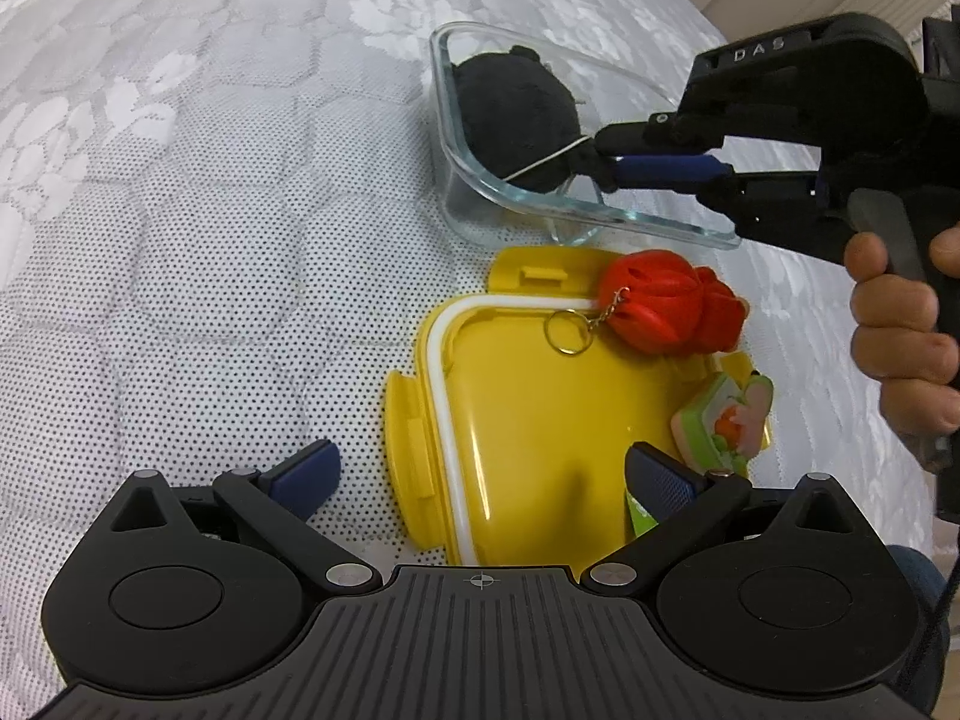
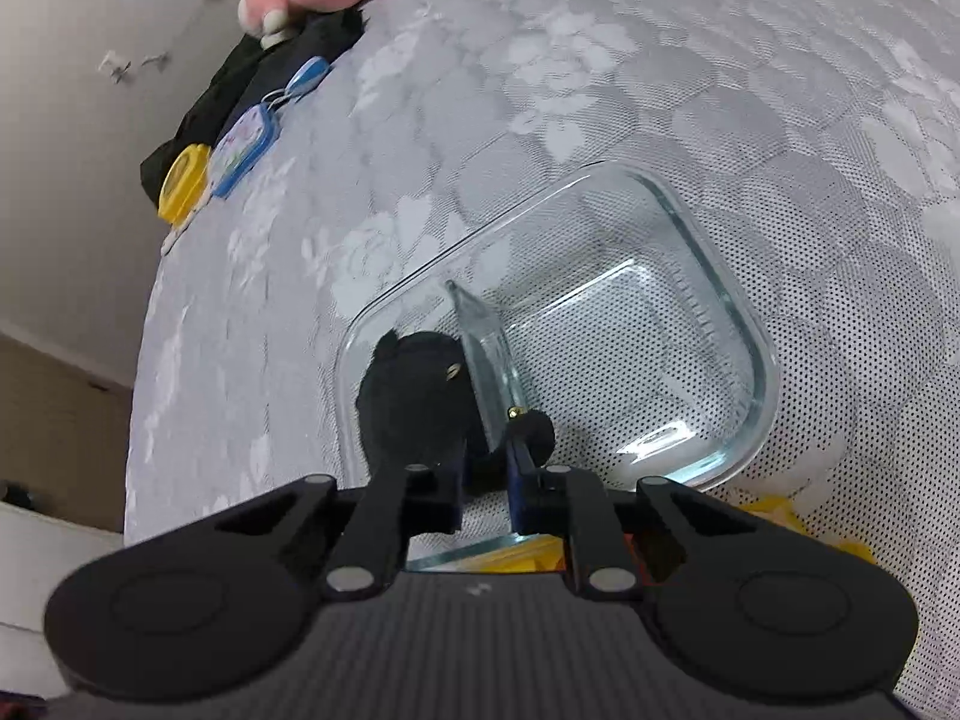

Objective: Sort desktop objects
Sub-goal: 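Open the right gripper to release the plush toy inside the container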

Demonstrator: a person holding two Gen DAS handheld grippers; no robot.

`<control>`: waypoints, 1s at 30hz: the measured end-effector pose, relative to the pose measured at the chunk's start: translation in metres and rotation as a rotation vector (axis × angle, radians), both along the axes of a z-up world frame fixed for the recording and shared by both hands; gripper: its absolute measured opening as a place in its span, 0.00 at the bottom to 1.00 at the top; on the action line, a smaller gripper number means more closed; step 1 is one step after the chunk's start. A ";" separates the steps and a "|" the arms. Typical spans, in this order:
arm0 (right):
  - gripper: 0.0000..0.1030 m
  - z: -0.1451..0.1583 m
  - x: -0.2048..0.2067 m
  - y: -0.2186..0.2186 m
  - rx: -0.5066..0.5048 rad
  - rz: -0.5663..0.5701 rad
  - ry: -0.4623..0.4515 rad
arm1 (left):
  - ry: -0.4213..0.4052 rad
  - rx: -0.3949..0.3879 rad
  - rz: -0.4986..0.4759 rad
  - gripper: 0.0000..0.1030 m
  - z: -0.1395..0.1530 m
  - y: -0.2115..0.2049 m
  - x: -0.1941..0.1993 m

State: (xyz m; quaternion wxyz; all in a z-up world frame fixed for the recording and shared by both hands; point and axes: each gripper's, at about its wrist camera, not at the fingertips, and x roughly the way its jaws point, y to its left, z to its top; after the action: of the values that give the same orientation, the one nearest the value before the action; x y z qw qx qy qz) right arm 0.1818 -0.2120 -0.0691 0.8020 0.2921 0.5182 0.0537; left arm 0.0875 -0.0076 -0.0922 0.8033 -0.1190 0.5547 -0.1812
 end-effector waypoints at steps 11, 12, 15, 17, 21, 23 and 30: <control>0.17 -0.004 0.009 0.024 -0.045 0.038 0.055 | -0.002 0.010 -0.005 1.00 0.000 -0.001 -0.002; 0.17 -0.004 0.009 0.023 -0.052 0.035 0.055 | -0.003 0.012 -0.007 1.00 0.000 -0.001 -0.002; 0.22 -0.003 0.008 0.019 -0.073 0.021 0.054 | -0.002 0.016 -0.010 1.00 -0.001 -0.002 -0.002; 0.34 -0.002 0.007 0.016 -0.086 0.011 0.053 | -0.001 0.013 -0.007 1.00 -0.001 -0.001 -0.002; 0.41 -0.001 0.005 0.009 -0.114 -0.007 0.051 | 0.002 0.004 0.004 1.00 0.000 0.000 -0.001; 0.41 -0.001 0.004 0.006 -0.128 -0.017 0.051 | 0.000 0.002 -0.001 1.00 0.001 0.000 -0.002; 0.23 -0.008 0.010 -0.005 -0.144 -0.057 0.068 | 0.001 0.005 0.002 1.00 0.001 0.002 -0.003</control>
State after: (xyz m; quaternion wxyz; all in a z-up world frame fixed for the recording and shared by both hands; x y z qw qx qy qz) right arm 0.1920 -0.2168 -0.0769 0.8043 0.2498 0.5389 -0.0166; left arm 0.0847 -0.0060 -0.0911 0.8033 -0.1176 0.5557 -0.1791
